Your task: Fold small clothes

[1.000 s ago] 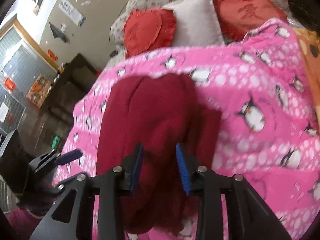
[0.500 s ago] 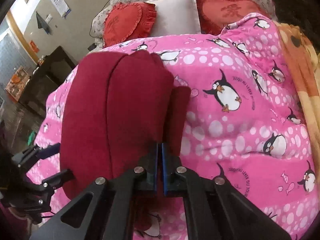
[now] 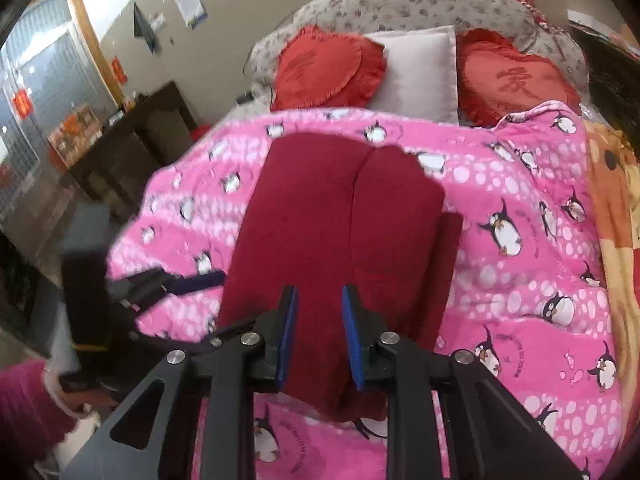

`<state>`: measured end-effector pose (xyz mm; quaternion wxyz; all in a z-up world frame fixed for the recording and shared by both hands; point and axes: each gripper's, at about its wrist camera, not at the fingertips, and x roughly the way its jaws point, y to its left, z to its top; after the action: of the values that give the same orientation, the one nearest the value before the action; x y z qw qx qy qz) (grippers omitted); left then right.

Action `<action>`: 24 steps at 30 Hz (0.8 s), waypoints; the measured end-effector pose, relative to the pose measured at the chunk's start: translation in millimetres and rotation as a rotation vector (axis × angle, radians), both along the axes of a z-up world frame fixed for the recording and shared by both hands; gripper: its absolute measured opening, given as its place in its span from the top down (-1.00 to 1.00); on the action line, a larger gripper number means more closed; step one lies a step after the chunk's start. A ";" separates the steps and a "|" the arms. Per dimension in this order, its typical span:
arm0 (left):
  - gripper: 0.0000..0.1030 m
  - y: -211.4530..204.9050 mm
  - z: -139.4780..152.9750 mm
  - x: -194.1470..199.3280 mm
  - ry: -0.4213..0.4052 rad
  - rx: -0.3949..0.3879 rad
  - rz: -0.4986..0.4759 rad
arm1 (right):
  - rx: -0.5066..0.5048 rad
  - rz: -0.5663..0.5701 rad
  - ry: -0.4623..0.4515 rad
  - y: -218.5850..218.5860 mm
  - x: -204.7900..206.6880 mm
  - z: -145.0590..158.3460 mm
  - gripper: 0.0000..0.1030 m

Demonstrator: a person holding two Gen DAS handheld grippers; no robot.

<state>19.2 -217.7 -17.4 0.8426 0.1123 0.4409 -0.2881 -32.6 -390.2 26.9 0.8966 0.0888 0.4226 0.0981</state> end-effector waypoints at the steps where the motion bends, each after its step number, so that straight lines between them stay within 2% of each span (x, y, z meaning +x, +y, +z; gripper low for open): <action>1: -0.42 -0.5 -0.5 -0.3 -0.001 0.003 -0.002 | -0.018 -0.011 -0.002 -1.3 1.4 -7.4 1.00; 3: -0.48 -1.8 -2.7 -0.9 0.006 0.002 -0.008 | -0.070 -0.062 0.022 -8.1 4.9 -24.8 1.00; 6: -0.48 -3.0 -4.8 -2.0 0.009 0.010 -0.002 | 0.016 -0.115 0.068 -27.4 9.1 -48.5 1.00; 11: -0.48 5.8 4.1 0.8 0.020 -0.008 0.017 | 0.022 -0.104 0.058 -27.5 3.5 -36.4 1.00; 14: -0.55 19.6 16.1 9.0 -0.006 -0.060 0.048 | 0.065 -0.120 0.014 -32.1 -3.9 -22.7 1.00; 15: -0.62 23.3 18.2 12.8 -0.005 -0.079 0.062 | 0.079 -0.138 -0.001 -35.6 -6.3 -19.4 0.77; 16: -0.64 28.6 19.6 19.6 0.004 -0.111 0.086 | 0.091 -0.166 -0.013 -41.3 -6.7 -17.9 0.45; 18: -0.67 35.2 18.2 30.8 0.037 -0.158 0.122 | 0.125 -0.227 -0.017 -52.4 -3.3 -21.3 0.05; 22: -0.67 40.9 7.5 53.0 0.115 -0.257 0.142 | 0.177 -0.251 0.032 -64.7 17.8 -43.9 0.00; 24: -0.69 38.3 -0.1 59.4 0.137 -0.279 0.133 | 0.226 -0.241 0.025 -68.1 27.0 -54.9 -0.01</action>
<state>78.7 -179.4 -17.5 0.8353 -0.0551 0.4594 -0.2969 -5.6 -458.4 -28.0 0.8808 0.2403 0.4064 0.0354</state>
